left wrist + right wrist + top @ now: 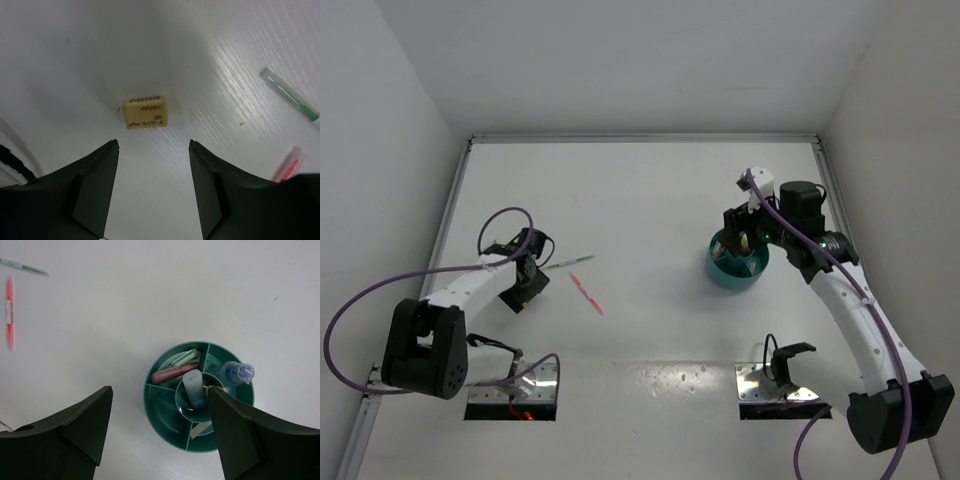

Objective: Sort the stationery into containers
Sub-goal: Grab a piece of stationery with the left arm

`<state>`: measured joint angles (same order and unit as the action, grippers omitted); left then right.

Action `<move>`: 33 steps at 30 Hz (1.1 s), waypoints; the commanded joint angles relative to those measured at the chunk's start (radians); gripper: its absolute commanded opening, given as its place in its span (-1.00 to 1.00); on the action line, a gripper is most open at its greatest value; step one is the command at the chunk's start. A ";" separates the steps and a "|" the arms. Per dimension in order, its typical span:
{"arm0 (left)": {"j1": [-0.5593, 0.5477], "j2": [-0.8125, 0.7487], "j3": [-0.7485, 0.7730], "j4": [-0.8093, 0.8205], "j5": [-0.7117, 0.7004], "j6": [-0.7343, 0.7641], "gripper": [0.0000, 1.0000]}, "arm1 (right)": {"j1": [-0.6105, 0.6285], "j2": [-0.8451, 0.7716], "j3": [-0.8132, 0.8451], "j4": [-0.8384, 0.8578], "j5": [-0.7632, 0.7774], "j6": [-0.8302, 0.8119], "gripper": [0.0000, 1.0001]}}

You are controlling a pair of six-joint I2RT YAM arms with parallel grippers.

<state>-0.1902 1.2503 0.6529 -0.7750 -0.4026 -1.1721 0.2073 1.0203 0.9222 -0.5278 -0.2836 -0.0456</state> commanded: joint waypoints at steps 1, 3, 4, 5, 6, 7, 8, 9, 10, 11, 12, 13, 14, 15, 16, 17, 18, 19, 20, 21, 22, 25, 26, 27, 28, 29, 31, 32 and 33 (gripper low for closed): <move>0.014 0.017 -0.013 0.062 0.007 -0.037 0.27 | 0.006 -0.017 -0.014 0.026 -0.029 -0.005 0.53; 0.023 0.046 -0.013 0.080 0.007 -0.037 0.17 | 0.006 -0.028 -0.014 0.026 -0.029 -0.005 0.53; 0.023 0.046 -0.013 0.080 0.007 -0.037 0.15 | 0.006 -0.037 -0.014 0.026 -0.029 -0.005 0.53; 0.023 0.046 -0.013 0.080 -0.008 -0.037 0.15 | 0.006 -0.037 -0.014 0.026 -0.029 -0.005 0.53; 0.034 0.057 -0.004 0.080 -0.008 -0.046 0.12 | 0.006 -0.037 -0.014 0.026 -0.029 -0.005 0.55; 0.034 0.057 -0.004 0.080 -0.021 -0.046 0.12 | 0.006 -0.037 -0.014 0.026 -0.029 -0.005 0.55; 0.034 0.066 -0.004 0.089 -0.021 -0.046 0.12 | 0.006 -0.037 -0.014 0.026 -0.038 -0.005 0.55; 0.034 0.066 -0.004 0.089 -0.031 -0.046 0.12 | 0.006 -0.037 -0.014 0.026 -0.039 -0.005 0.55; 0.043 0.066 -0.004 0.089 -0.041 -0.046 0.12 | 0.006 -0.037 -0.014 0.026 -0.039 -0.005 0.55; 0.043 0.076 -0.004 0.089 -0.041 -0.046 0.12 | 0.006 -0.037 -0.014 0.026 -0.039 -0.005 0.55; 0.043 0.077 -0.004 0.080 -0.053 -0.046 0.15 | 0.006 -0.046 -0.014 0.026 -0.039 -0.005 0.55; 0.043 0.077 -0.004 0.080 -0.053 -0.058 0.15 | 0.006 -0.046 -0.014 0.026 -0.039 -0.005 0.55; 0.043 0.077 -0.004 0.080 -0.062 -0.058 0.15 | 0.006 -0.046 -0.014 0.026 -0.039 -0.005 0.55; 0.043 0.077 -0.004 0.080 -0.062 -0.058 0.15 | 0.006 -0.046 -0.014 0.026 -0.039 -0.005 0.55; 0.043 0.086 -0.004 0.080 -0.062 -0.058 0.15 | 0.006 -0.046 -0.014 0.026 -0.039 -0.005 0.55; 0.043 0.086 0.005 0.080 -0.062 -0.058 0.15 | 0.006 -0.046 -0.014 0.026 -0.039 -0.005 0.55; 0.052 0.086 0.005 0.080 -0.062 -0.058 0.15 | 0.006 -0.046 -0.014 0.026 -0.039 -0.005 0.55; 0.052 0.095 0.005 0.080 -0.062 -0.058 0.15 | 0.006 -0.046 -0.014 0.026 -0.039 -0.005 0.55; 0.052 0.095 0.005 0.080 -0.062 -0.058 0.15 | 0.006 -0.046 -0.014 0.026 -0.039 -0.005 0.55; 0.052 0.104 0.005 0.080 -0.062 -0.058 0.15 | 0.006 -0.046 -0.014 0.026 -0.039 -0.005 0.55; 0.052 0.113 0.005 0.080 -0.062 -0.058 0.15 | 0.006 -0.046 -0.014 0.026 -0.039 -0.005 0.55; 0.052 0.123 0.005 0.080 -0.071 -0.067 0.15 | 0.006 -0.046 -0.014 0.026 -0.029 -0.005 0.55; 0.052 0.123 0.005 0.080 -0.071 -0.067 0.15 | 0.006 -0.046 -0.014 0.026 -0.029 -0.005 0.55; 0.052 0.135 0.005 0.080 -0.071 -0.067 0.15 | 0.006 -0.046 -0.014 0.026 -0.029 -0.005 0.55; 0.052 0.135 0.014 0.089 -0.071 -0.067 0.15 | 0.006 -0.046 -0.014 0.026 -0.029 -0.005 0.55; 0.052 0.146 0.014 0.089 -0.071 -0.067 0.15 | 0.006 -0.046 -0.014 0.026 -0.029 -0.005 0.55; 0.052 0.155 0.014 0.089 -0.071 -0.067 0.12 | 0.006 -0.046 -0.014 0.026 -0.029 -0.005 0.55; 0.052 0.155 0.014 0.089 -0.071 -0.067 0.09 | 0.006 -0.046 -0.014 0.026 -0.029 -0.005 0.55; 0.052 0.155 0.014 0.089 -0.071 -0.067 -0.01 | 0.006 -0.046 -0.014 0.026 -0.029 -0.005 0.55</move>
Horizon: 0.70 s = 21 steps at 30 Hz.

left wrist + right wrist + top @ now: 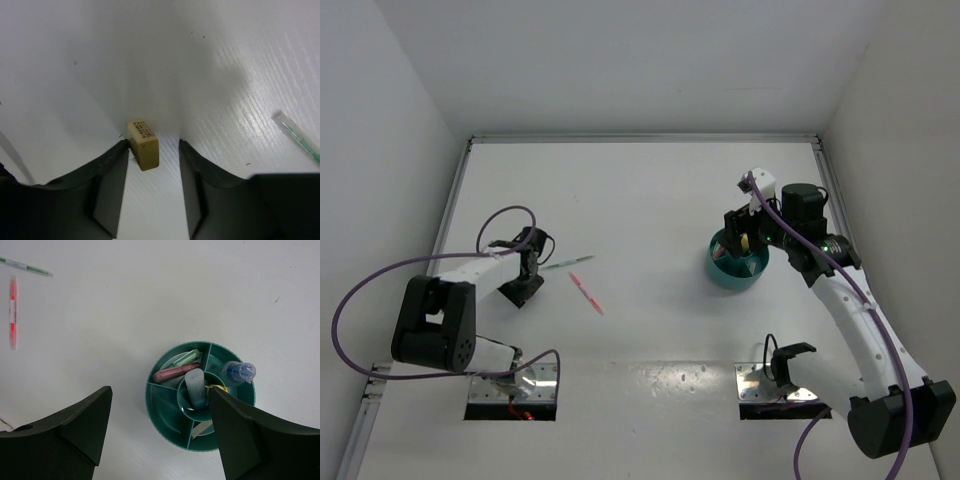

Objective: Sort the stationery into containers
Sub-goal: Grab a piece of stationery with the left arm

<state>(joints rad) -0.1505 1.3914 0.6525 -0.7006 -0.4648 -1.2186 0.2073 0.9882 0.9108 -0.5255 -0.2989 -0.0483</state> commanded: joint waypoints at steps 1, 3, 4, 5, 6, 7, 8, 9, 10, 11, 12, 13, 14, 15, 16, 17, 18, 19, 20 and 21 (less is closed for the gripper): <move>0.012 0.014 0.015 0.015 -0.009 -0.021 -0.08 | 0.006 -0.014 -0.003 0.024 -0.014 -0.002 0.55; 0.012 0.014 0.015 0.015 -0.009 -0.021 -0.27 | 0.006 -0.023 -0.003 0.024 -0.014 -0.002 0.55; 0.012 0.014 0.015 0.015 -0.009 -0.021 -0.32 | 0.006 -0.023 -0.003 0.024 -0.014 -0.002 0.55; 0.012 0.014 0.015 0.015 -0.009 -0.021 -0.37 | 0.006 -0.023 -0.003 0.024 -0.014 -0.002 0.55; 0.012 0.014 0.015 0.015 -0.009 -0.021 -0.41 | 0.006 -0.023 -0.003 0.024 -0.014 -0.002 0.55; 0.012 0.014 0.015 0.015 0.000 -0.021 -0.49 | 0.006 -0.023 -0.003 0.024 -0.014 -0.002 0.55; 0.012 0.014 0.015 0.015 0.000 -0.021 -0.53 | 0.006 -0.023 -0.003 0.024 -0.014 -0.002 0.55; 0.012 0.014 0.015 0.015 0.000 -0.021 -0.58 | 0.006 -0.023 -0.003 0.024 -0.014 -0.002 0.55; 0.012 0.005 0.015 0.015 0.012 -0.006 -0.66 | 0.006 -0.023 -0.003 0.015 -0.014 -0.002 0.55; 0.012 0.004 0.015 0.015 0.012 -0.005 -0.71 | 0.006 -0.023 -0.003 0.015 -0.014 0.007 0.55; 0.012 -0.005 0.015 0.015 0.021 0.014 -0.75 | 0.006 -0.023 -0.003 0.015 -0.014 0.007 0.55; -0.012 -0.014 0.028 0.015 0.022 0.025 -0.86 | 0.006 -0.032 -0.012 0.015 -0.014 0.007 0.55; -0.030 -0.025 0.047 0.015 0.031 0.039 -0.91 | 0.006 -0.033 -0.012 0.015 -0.014 0.007 0.55; -0.052 -0.049 0.076 0.015 0.031 0.065 -0.95 | 0.006 -0.033 -0.012 0.015 -0.014 0.007 0.55; -0.075 -0.063 0.094 0.015 0.043 0.082 -0.99 | 0.006 -0.033 -0.012 0.015 -0.005 0.007 0.55; -0.125 -0.075 0.114 0.015 0.043 0.102 -1.00 | 0.006 -0.033 -0.012 0.025 -0.005 0.007 0.55; -0.154 -0.089 0.137 0.015 0.058 0.152 -1.00 | 0.006 -0.022 -0.012 0.025 0.004 0.007 0.55; -0.188 -0.110 0.183 0.029 0.070 0.184 -1.00 | 0.006 -0.022 -0.012 0.025 0.018 0.007 0.50; -0.258 -0.111 0.209 0.029 0.086 0.215 -1.00 | 0.006 -0.022 -0.021 0.025 0.018 0.007 0.47; -0.292 -0.123 0.237 0.061 0.109 0.310 -1.00 | 0.006 -0.022 -0.021 0.036 0.044 0.007 0.38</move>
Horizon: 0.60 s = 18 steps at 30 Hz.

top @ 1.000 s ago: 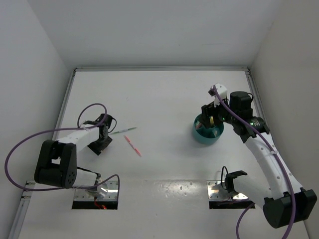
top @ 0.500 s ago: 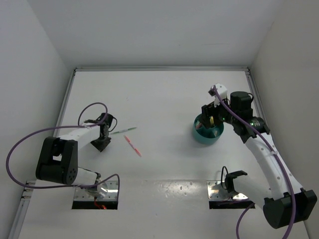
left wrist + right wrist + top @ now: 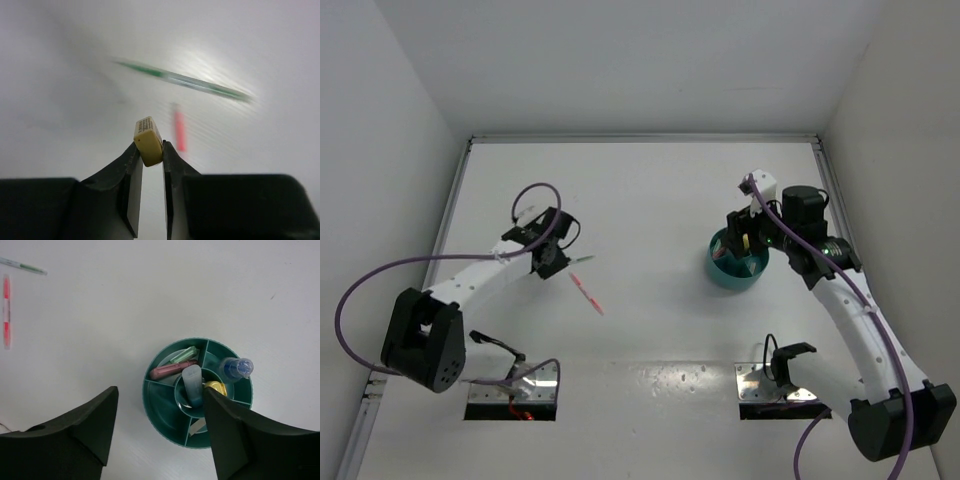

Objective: Sort the stationery into containers
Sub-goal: Grab a piece of stationery with the left arm, then place the stationery into the container

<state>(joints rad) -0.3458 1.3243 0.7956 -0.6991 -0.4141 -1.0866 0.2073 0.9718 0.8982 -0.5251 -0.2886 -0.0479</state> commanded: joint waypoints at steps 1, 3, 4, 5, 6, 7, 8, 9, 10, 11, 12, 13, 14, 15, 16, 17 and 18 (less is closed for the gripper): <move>-0.131 -0.056 0.132 0.090 0.143 0.239 -1.00 | 0.006 -0.005 -0.008 0.045 0.046 0.006 0.32; -0.228 -0.065 0.161 0.151 0.246 0.333 -1.00 | 0.006 -0.005 -0.018 0.071 0.110 0.006 0.11; -0.254 -0.065 0.174 0.224 0.312 0.415 -1.00 | 0.006 -0.005 -0.018 0.080 0.143 0.006 -0.40; -0.307 -0.053 0.197 0.258 0.419 0.442 -1.00 | 0.006 -0.005 -0.018 0.089 0.240 0.022 -0.72; -0.333 -0.044 0.212 0.324 0.464 0.461 -1.00 | 0.006 -0.015 -0.028 0.117 0.285 0.022 -0.96; -0.360 -0.028 0.247 0.352 0.539 0.494 -1.00 | 0.006 -0.015 -0.028 0.132 0.345 0.034 -1.00; -0.383 -0.008 0.273 0.371 0.573 0.507 -1.00 | 0.006 -0.027 -0.042 0.151 0.471 0.046 -1.00; -0.425 0.043 0.299 0.386 0.612 0.522 -1.00 | 0.006 -0.027 -0.056 0.193 0.538 0.055 -1.00; -0.447 0.073 0.322 0.426 0.647 0.546 -1.00 | 0.006 -0.042 -0.056 0.217 0.604 0.056 -1.00; -0.465 0.104 0.374 0.441 0.706 0.556 -1.00 | 0.006 -0.042 -0.070 0.238 0.720 0.068 -0.89; -0.502 0.134 0.399 0.457 0.734 0.567 -1.00 | 0.006 -0.068 -0.082 0.258 0.765 0.068 -0.80; -0.521 0.165 0.425 0.486 0.757 0.579 -1.00 | -0.006 -0.068 -0.082 0.292 0.802 0.068 -0.76; -0.539 0.221 0.453 0.486 0.773 0.606 -1.00 | -0.006 -0.083 -0.082 0.303 0.853 0.068 -0.73; -0.558 0.248 0.508 0.504 0.802 0.622 -1.00 | -0.015 -0.084 -0.091 0.303 0.874 0.068 -0.71; -0.588 0.272 0.533 0.533 0.816 0.636 -1.00 | -0.016 -0.097 -0.091 0.327 0.890 0.068 -0.71; -0.602 0.323 0.556 0.542 0.827 0.658 -1.00 | -0.016 -0.111 -0.102 0.336 0.911 0.068 -0.68; -0.613 0.347 0.604 0.555 0.859 0.668 -1.00 | -0.016 -0.111 -0.102 0.336 0.911 0.068 -0.68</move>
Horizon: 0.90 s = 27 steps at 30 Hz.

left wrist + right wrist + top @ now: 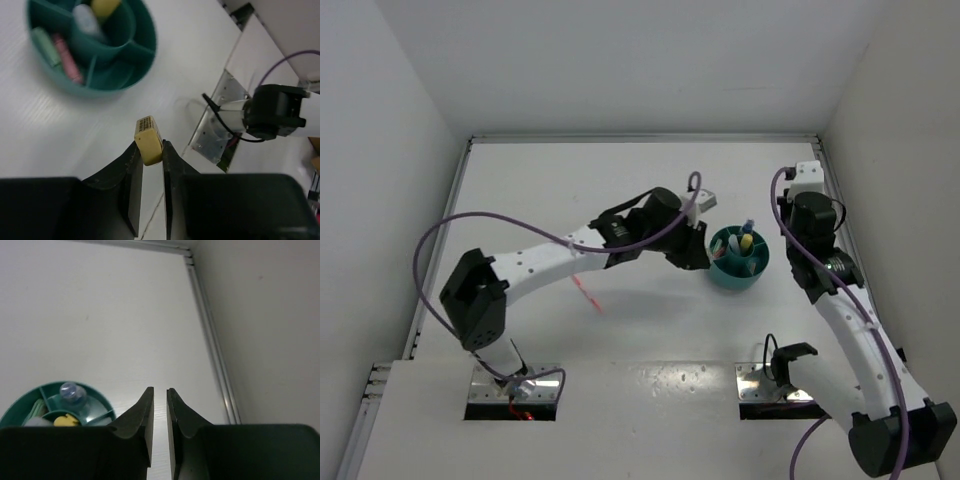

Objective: Sort the stationery into containers
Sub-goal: Place the stationery into the container

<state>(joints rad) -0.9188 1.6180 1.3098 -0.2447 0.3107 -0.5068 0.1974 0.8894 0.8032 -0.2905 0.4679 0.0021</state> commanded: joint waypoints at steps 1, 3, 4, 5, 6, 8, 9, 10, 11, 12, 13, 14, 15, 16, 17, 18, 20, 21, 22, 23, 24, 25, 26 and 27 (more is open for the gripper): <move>-0.051 0.078 0.112 0.116 0.148 0.097 -1.00 | -0.006 -0.041 -0.007 0.117 0.170 0.018 -0.68; -0.064 0.158 0.184 0.125 0.189 0.125 -1.00 | -0.006 -0.052 -0.016 0.128 0.187 0.027 -0.68; -0.074 0.184 0.207 0.139 0.200 0.125 -1.00 | -0.006 -0.064 -0.016 0.140 0.199 0.027 -0.68; -0.074 0.209 0.230 0.139 0.200 0.125 -1.00 | -0.006 -0.076 -0.027 0.154 0.215 0.027 -0.68; -0.074 0.256 0.276 0.139 0.200 0.116 -1.00 | -0.006 -0.076 -0.027 0.154 0.215 0.027 -0.68; -0.074 0.299 0.322 0.139 0.209 0.105 -1.00 | -0.006 -0.090 -0.036 0.166 0.224 0.027 -0.68; -0.074 0.321 0.371 0.139 0.209 0.091 -1.00 | -0.006 -0.102 -0.036 0.175 0.224 0.027 -0.68; -0.074 0.368 0.425 0.125 0.209 0.080 -1.00 | -0.015 -0.112 -0.047 0.175 0.235 0.027 -0.68; -0.074 0.393 0.425 0.108 0.209 0.080 -1.00 | -0.015 -0.112 -0.047 0.188 0.235 0.027 -0.68; -0.074 0.416 0.474 0.099 0.209 0.064 -1.00 | -0.015 -0.122 -0.047 0.188 0.245 0.018 -0.68; -0.074 0.437 0.494 0.099 0.199 0.053 -1.00 | -0.015 -0.136 -0.047 0.200 0.261 0.018 -0.68; -0.074 0.472 0.509 0.090 0.199 0.041 -1.00 | -0.015 -0.145 -0.058 0.214 0.261 0.018 -0.68; -0.065 0.488 0.522 0.090 0.199 0.016 -1.00 | -0.015 -0.145 -0.058 0.214 0.271 0.018 -0.68; -0.064 0.500 0.545 0.090 0.188 0.005 -1.00 | -0.015 -0.159 -0.058 0.214 0.271 0.018 -0.68; -0.064 0.513 0.545 0.090 0.188 -0.018 -1.00 | -0.015 -0.171 -0.068 0.226 0.281 0.018 -0.68; -0.064 0.522 0.555 0.090 0.168 -0.028 -1.00 | -0.015 -0.172 -0.068 0.226 0.281 0.018 -0.68; -0.064 0.536 0.556 0.090 0.128 -0.047 -1.00 | -0.015 -0.181 -0.068 0.235 0.281 0.009 -0.68; -0.074 0.545 0.556 0.090 0.119 -0.058 -1.00 | -0.015 -0.181 -0.068 0.235 0.281 0.009 -0.68; -0.074 0.545 0.556 0.090 0.104 -0.070 -1.00 | -0.015 -0.181 -0.068 0.235 0.281 0.009 -0.68; -0.074 0.554 0.556 0.090 0.094 -0.082 -1.00 | -0.015 -0.190 -0.068 0.235 0.281 0.009 -0.65; -0.074 0.554 0.556 0.090 0.094 -0.082 -1.00 | -0.015 -0.190 -0.068 0.235 0.281 0.009 -0.65; -0.083 0.554 0.556 0.090 0.084 -0.082 -1.00 | -0.015 -0.190 -0.068 0.235 0.281 0.009 -0.65; -0.083 0.563 0.556 0.090 0.070 -0.093 -1.00 | -0.015 -0.190 -0.068 0.235 0.272 0.009 -0.65; -0.083 0.563 0.556 0.090 0.070 -0.093 -1.00 | -0.015 -0.190 -0.068 0.235 0.271 0.009 -0.65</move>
<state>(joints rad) -0.9947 2.1811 1.8206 -0.1867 0.4114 -0.5659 0.1856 0.7082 0.7334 -0.1051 0.7258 0.0082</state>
